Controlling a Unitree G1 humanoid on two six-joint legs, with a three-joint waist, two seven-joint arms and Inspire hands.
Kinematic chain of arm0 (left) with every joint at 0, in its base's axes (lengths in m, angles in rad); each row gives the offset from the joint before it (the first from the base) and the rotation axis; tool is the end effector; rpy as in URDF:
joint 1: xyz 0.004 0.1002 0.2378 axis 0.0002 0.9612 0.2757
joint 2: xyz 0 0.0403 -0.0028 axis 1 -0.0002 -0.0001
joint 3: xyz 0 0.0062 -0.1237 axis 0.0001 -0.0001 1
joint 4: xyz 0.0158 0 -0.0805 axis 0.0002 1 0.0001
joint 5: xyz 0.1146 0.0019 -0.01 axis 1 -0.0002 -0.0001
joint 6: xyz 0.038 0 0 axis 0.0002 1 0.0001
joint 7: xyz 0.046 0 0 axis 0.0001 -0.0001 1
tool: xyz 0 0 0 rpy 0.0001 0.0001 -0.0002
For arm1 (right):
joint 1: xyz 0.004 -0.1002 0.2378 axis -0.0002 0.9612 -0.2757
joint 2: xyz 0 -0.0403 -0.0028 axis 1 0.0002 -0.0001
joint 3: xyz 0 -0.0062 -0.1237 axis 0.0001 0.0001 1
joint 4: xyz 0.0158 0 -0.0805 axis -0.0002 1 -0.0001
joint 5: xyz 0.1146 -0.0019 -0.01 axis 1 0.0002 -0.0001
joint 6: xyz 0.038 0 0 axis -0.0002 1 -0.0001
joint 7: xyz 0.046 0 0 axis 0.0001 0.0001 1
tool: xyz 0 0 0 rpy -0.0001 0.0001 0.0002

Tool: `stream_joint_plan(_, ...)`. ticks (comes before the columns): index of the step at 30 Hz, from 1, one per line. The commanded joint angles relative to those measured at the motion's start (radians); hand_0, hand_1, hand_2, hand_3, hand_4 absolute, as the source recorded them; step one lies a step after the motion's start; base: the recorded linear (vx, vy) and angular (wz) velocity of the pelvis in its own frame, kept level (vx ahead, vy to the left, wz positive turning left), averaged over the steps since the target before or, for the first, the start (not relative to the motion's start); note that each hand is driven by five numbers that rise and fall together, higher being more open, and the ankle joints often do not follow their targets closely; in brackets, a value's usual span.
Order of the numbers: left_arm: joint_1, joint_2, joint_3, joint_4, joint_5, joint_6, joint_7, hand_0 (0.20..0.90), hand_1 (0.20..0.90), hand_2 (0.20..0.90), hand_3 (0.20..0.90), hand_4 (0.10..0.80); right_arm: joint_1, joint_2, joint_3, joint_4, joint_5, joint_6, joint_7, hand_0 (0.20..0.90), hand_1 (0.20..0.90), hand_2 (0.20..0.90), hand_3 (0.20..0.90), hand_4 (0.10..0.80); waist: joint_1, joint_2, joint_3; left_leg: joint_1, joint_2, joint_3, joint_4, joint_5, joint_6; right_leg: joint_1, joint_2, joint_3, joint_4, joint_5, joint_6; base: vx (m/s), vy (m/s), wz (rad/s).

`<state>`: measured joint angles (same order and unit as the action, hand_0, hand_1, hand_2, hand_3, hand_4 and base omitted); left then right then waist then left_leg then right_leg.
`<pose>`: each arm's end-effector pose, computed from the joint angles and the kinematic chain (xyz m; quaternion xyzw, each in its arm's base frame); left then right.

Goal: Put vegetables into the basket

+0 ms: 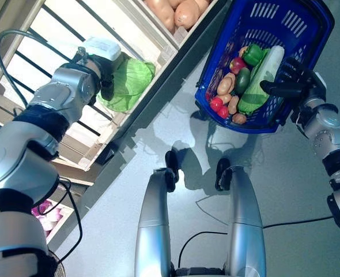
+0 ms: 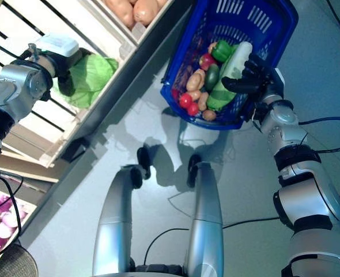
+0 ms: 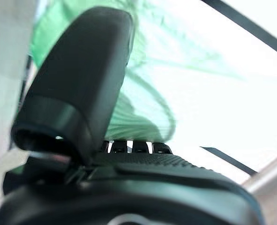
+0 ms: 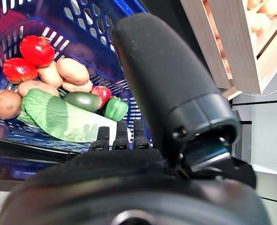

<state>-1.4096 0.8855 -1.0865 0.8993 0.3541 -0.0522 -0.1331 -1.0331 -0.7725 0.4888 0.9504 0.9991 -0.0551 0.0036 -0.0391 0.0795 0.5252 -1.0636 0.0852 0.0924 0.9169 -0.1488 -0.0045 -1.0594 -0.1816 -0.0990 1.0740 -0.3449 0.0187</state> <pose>0.3859 0.2479 0.2820 0.7890 -0.0192 -0.0252 0.6136 0.3732 -0.2892 0.1981 0.0248 -0.0530 -0.0669 0.9960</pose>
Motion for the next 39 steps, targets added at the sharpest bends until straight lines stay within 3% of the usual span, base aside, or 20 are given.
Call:
stream_joint_plan(1, -0.118, 0.044, -0.025, -0.026, -0.035, -0.033, -0.045, 0.900, 0.900, 0.900, 0.900, 0.800, -0.085, -0.076, -0.039, 0.003, 0.085, -0.082, 0.056, 0.900, 0.900, 0.900, 0.900, 0.800, -0.019, 0.005, -0.005, 0.078, 0.038, 0.023, -0.041, -0.083, -0.025, 0.035, -0.018, 0.036, -0.119, 0.139, 0.026, -0.024, -0.008, -0.04)
stream_joint_plan(8, -0.089, 0.025, 0.007, -0.015, -0.093, -0.005, 0.013, 0.900, 0.900, 0.900, 0.900, 0.800, -0.064, -0.071, -0.061, -0.013, 0.098, -0.103, 0.052, 0.900, 0.900, 0.900, 0.900, 0.800, -0.019, -0.004, -0.005, 0.037, 0.039, 0.012, -0.024, -0.083, -0.018, -0.001, -0.019, 0.034, -0.103, 0.141, 0.026, -0.010, -0.004, -0.02)
stream_joint_plan(9, -0.087, 0.017, 0.017, -0.007, -0.080, 0.018, 0.036, 0.592, 0.592, 0.592, 0.592, 0.595, -0.067, -0.067, -0.066, -0.011, 0.097, -0.106, 0.053, 0.900, 0.900, 0.900, 0.900, 0.800, -0.018, -0.005, -0.005, 0.031, 0.039, 0.011, -0.019, -0.084, -0.016, -0.006, -0.020, 0.032, -0.099, 0.139, 0.025, -0.020, -0.010, -0.05)
stream_joint_plan(10, -0.086, 0.017, 0.018, -0.007, -0.080, 0.018, 0.036, 0.526, 0.526, 0.526, 0.526, 0.551, -0.067, -0.067, -0.066, -0.011, 0.097, -0.106, 0.053, 0.900, 0.900, 0.900, 0.900, 0.800, -0.018, -0.004, -0.005, 0.031, 0.039, 0.011, -0.019, -0.084, -0.016, -0.006, -0.020, 0.032, -0.099, 0.139, 0.025, -0.029, -0.020, -0.03)
stream_joint_plan(11, -0.082, 0.006, 0.028, 0.008, -0.046, 0.042, 0.076, 0.300, 0.300, 0.300, 0.300, 0.400, -0.068, -0.061, -0.068, -0.009, 0.100, -0.115, 0.052, 0.900, 0.900, 0.900, 0.900, 0.800, -0.016, -0.007, -0.005, 0.021, 0.038, 0.008, -0.013, -0.084, -0.015, -0.013, -0.021, 0.030, -0.095, 0.138, 0.025, 0.000, 0.000, 0.00)
stream_joint_plan(21, -0.054, -0.004, 0.068, 0.068, 0.068, 0.149, 0.341, 0.300, 0.300, 0.300, 0.300, 0.400, -0.051, -0.043, -0.097, -0.072, 0.110, -0.187, 0.013, 0.900, 0.900, 0.900, 0.900, 0.800, -0.009, -0.019, -0.005, -0.029, 0.035, -0.013, 0.006, -0.077, -0.019, -0.057, -0.026, 0.018, -0.068, 0.132, 0.023, -0.011, -0.008, 0.00)
stream_joint_plan(26, -0.035, -0.013, 0.087, 0.088, 0.098, 0.176, 0.399, 0.300, 0.300, 0.300, 0.300, 0.400, -0.034, -0.028, -0.123, -0.108, 0.111, -0.221, -0.018, 0.900, 0.900, 0.900, 0.900, 0.800, -0.010, -0.024, -0.005, -0.045, 0.033, -0.019, 0.007, -0.074, -0.022, -0.073, -0.022, 0.015, -0.062, 0.129, 0.023, -0.040, -0.012, -0.01)
stream_joint_plan(33, -0.016, -0.019, 0.099, 0.097, 0.087, 0.159, 0.430, 0.300, 0.300, 0.300, 0.300, 0.400, -0.019, -0.013, -0.142, -0.115, 0.134, -0.243, -0.034, 0.900, 0.900, 0.900, 0.900, 0.800, -0.011, -0.028, -0.005, 0.003, 0.041, -0.008, -0.022, -0.067, -0.028, -0.027, -0.017, 0.006, -0.086, 0.130, 0.028, -0.006, -0.002, 0.00)
stream_joint_plan(39, 0.038, 0.020, 0.158, 0.063, -0.004, 0.090, 0.471, 0.300, 0.300, 0.300, 0.300, 0.400, 0.049, 0.005, -0.173, -0.141, 0.123, -0.241, -0.014, 0.900, 0.900, 0.900, 0.900, 0.800, -0.013, -0.033, -0.005, 0.160, 0.057, 0.023, -0.100, -0.049, -0.047, 0.119, -0.003, -0.002, -0.157, 0.135, 0.030, 0.001, 0.002, -0.01)
